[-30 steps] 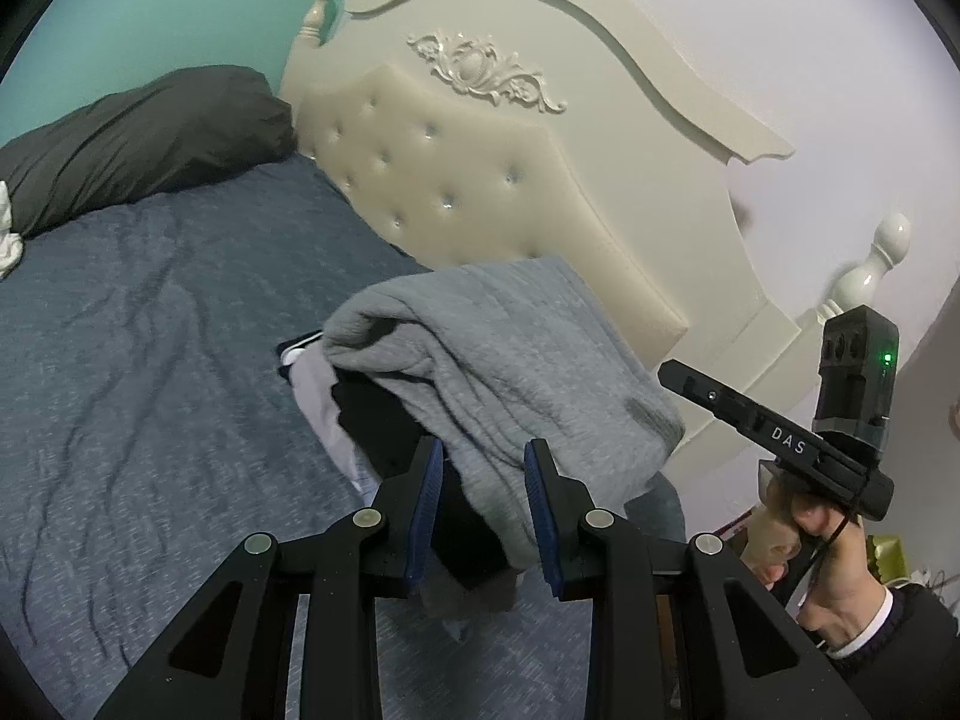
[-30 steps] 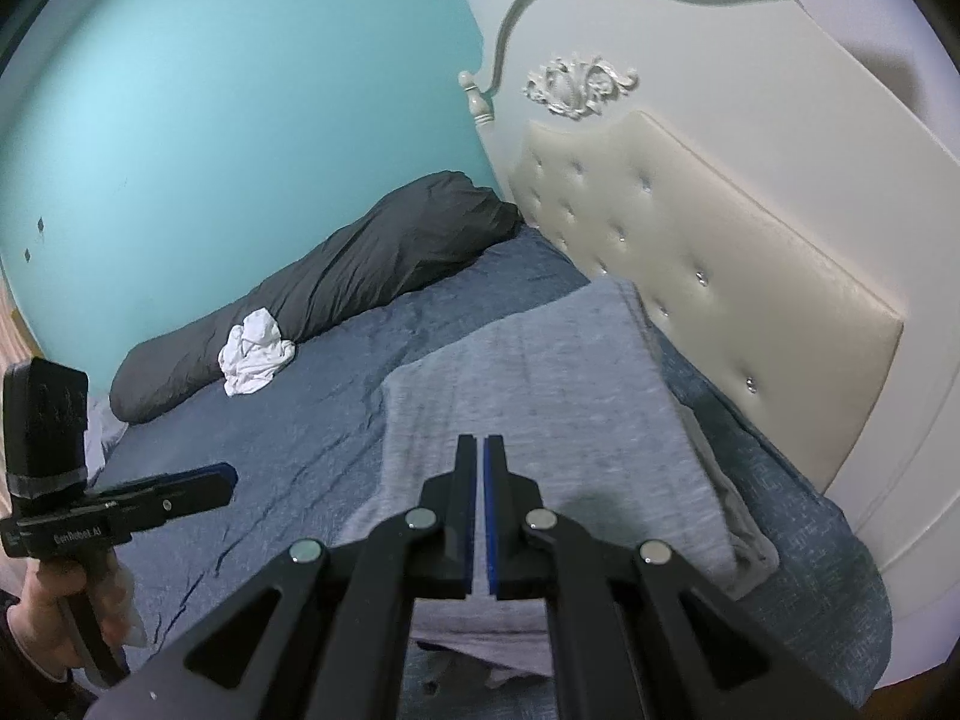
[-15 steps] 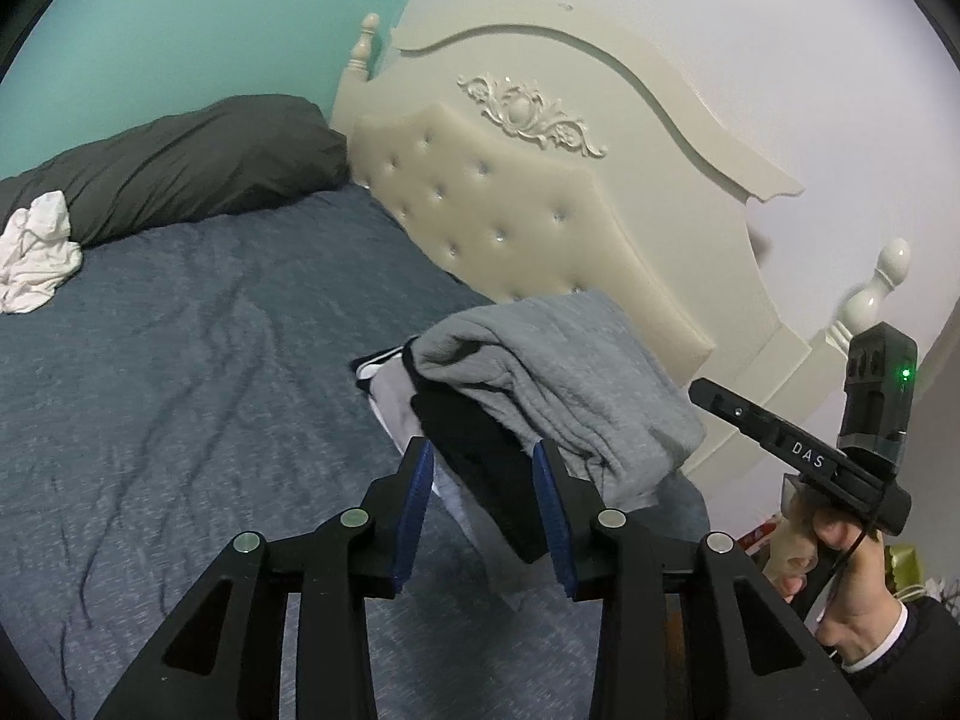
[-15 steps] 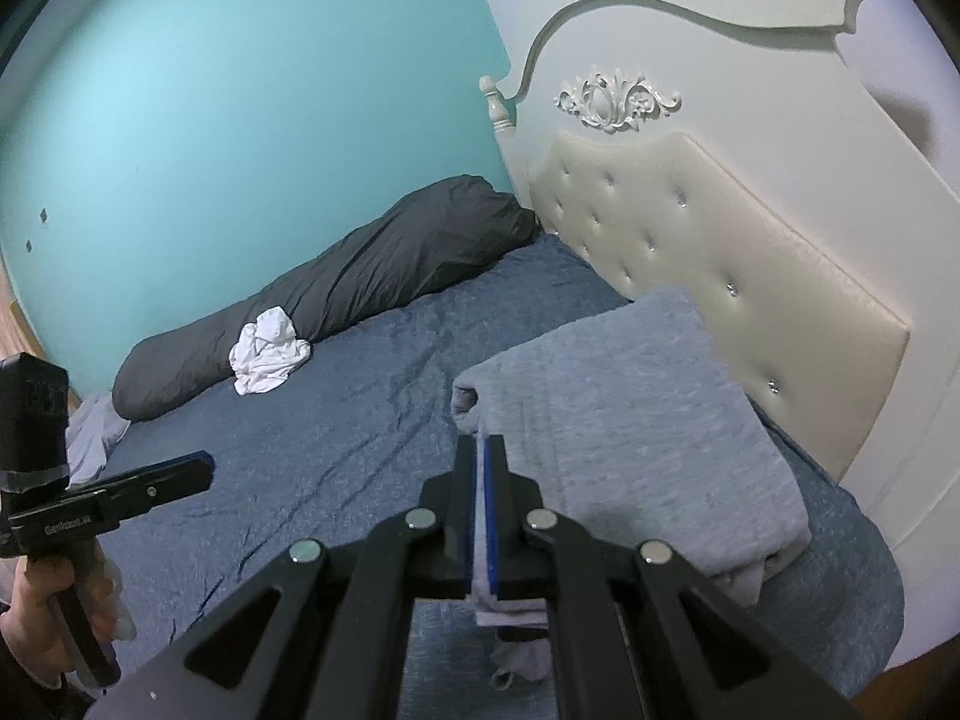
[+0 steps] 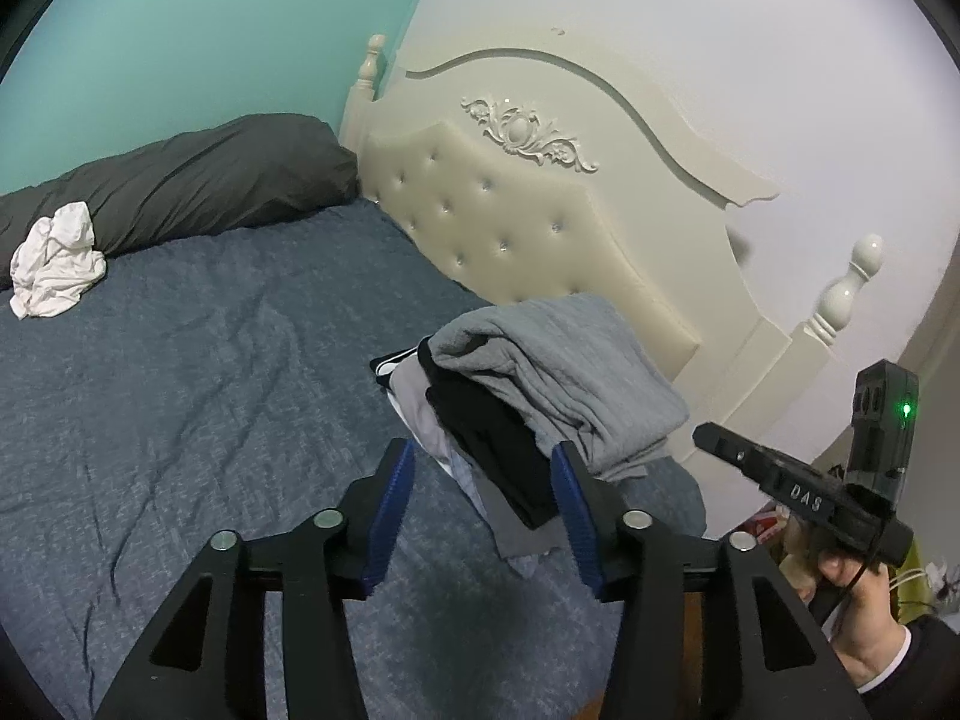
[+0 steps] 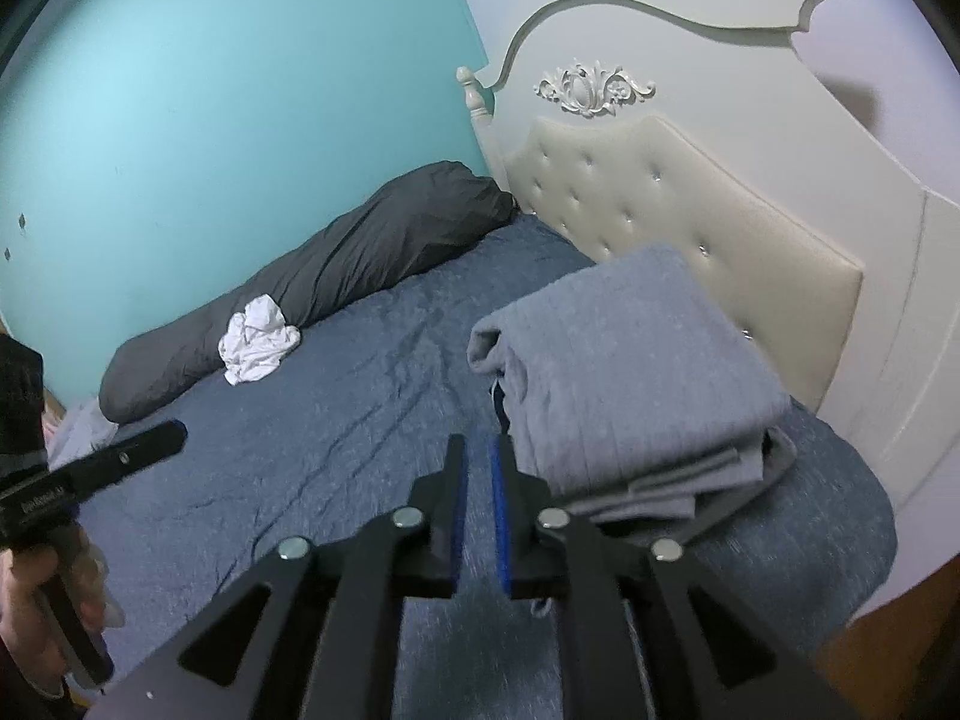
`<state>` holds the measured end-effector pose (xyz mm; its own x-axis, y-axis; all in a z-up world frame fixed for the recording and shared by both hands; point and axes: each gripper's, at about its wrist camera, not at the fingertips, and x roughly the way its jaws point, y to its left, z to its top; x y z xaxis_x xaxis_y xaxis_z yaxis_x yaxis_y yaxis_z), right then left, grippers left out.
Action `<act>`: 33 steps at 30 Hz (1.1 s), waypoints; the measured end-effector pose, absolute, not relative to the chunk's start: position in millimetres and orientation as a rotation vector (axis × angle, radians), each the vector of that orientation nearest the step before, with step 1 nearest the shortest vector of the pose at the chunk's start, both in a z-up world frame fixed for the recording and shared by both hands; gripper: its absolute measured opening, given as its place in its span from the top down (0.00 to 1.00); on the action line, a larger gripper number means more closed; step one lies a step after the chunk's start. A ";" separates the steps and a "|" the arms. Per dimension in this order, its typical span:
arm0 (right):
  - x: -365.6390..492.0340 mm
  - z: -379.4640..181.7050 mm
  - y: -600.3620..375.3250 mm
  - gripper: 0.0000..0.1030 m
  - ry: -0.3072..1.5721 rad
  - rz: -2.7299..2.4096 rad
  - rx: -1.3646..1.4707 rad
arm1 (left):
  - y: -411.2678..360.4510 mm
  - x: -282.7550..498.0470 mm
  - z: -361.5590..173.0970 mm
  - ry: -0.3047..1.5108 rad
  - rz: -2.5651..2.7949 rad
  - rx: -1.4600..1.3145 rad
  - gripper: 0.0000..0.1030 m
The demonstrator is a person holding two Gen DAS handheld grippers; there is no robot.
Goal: Fold clothes
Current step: 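Open both grippers and release the sweatshirt on the stack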
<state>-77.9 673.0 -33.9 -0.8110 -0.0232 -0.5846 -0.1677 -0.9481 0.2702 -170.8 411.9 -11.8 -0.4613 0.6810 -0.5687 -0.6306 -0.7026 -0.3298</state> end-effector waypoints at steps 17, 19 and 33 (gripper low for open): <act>-8.9 -29.0 635.7 0.19 0.401 2.775 -0.845 | 386.5 -128.8 -7.5 -0.036 2.230 -0.855 0.10; -1.5 -27.4 632.3 0.17 0.410 2.770 -0.844 | 385.9 -124.0 -7.6 -0.022 2.232 -0.856 0.07; 35.8 -22.8 608.0 0.03 0.398 2.740 -0.842 | 370.1 -90.7 1.7 0.004 2.281 -0.783 0.00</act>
<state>35.8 608.0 -22.8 -0.8027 0.1533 -0.5763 -0.3108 -0.9323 0.1849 -90.7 370.1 1.7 -0.5616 0.6294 -0.5371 -0.6313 -0.7455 -0.2136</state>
